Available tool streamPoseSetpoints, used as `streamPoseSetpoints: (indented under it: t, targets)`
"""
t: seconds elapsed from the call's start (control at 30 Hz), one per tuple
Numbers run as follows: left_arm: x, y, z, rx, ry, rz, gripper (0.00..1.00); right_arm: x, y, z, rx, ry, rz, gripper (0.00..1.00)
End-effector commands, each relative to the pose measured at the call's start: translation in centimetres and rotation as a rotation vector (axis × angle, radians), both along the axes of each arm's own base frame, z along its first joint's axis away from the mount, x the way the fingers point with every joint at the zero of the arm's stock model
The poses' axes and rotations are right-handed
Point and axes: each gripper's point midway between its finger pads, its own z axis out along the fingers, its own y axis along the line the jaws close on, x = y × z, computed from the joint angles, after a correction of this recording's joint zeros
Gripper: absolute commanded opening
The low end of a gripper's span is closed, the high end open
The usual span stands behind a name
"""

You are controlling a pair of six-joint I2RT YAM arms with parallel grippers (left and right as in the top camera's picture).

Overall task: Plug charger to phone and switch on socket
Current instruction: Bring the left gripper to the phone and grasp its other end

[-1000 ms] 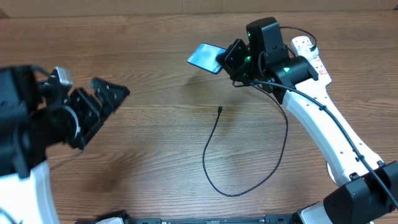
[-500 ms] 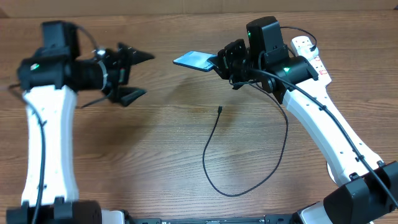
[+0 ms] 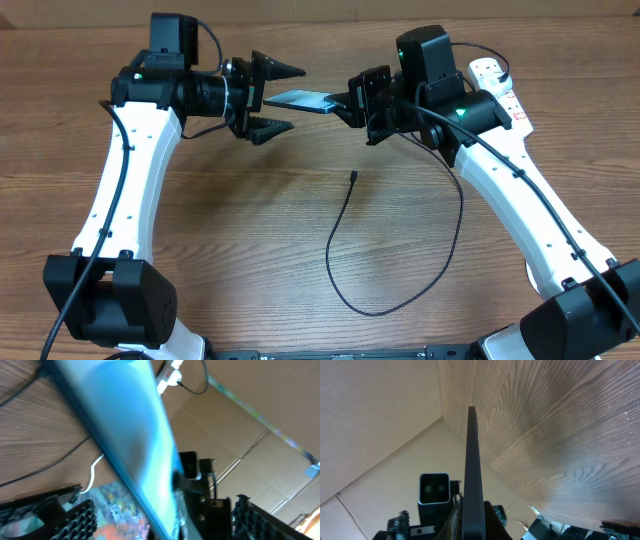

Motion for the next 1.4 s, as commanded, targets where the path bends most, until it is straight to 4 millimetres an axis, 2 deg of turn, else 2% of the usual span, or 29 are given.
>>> streamPoseSetpoints:
  t: [0.0, 0.37, 0.93, 1.2, 1.37]
  targets:
    - [0.1, -0.7, 0.2, -0.025, 0.044, 0.015, 0.76, -0.8, 0.9, 4.5, 0.07, -0.09, 0.035, 0.04]
    - [0.0, -1.7, -0.5, -0.007, 0.178, 0.093, 0.78, -0.7, 1.0, 4.7, 0.085, -0.086, 0.026, 0.04]
    - [2.1, -0.5, -1.5, 0.083, 0.136, 0.206, 0.74, -0.6, 1.1, 4.9, 0.157, 0.047, -0.066, 0.04]
    - [2.3, -0.6, -1.4, 0.075, 0.143, 0.215, 0.65, -0.4, 1.1, 5.0, 0.158, 0.035, -0.072, 0.04]
    - [2.3, -0.6, -1.4, 0.075, 0.143, 0.216, 0.66, -0.5, 1.2, 5.1, 0.172, 0.06, -0.083, 0.04]
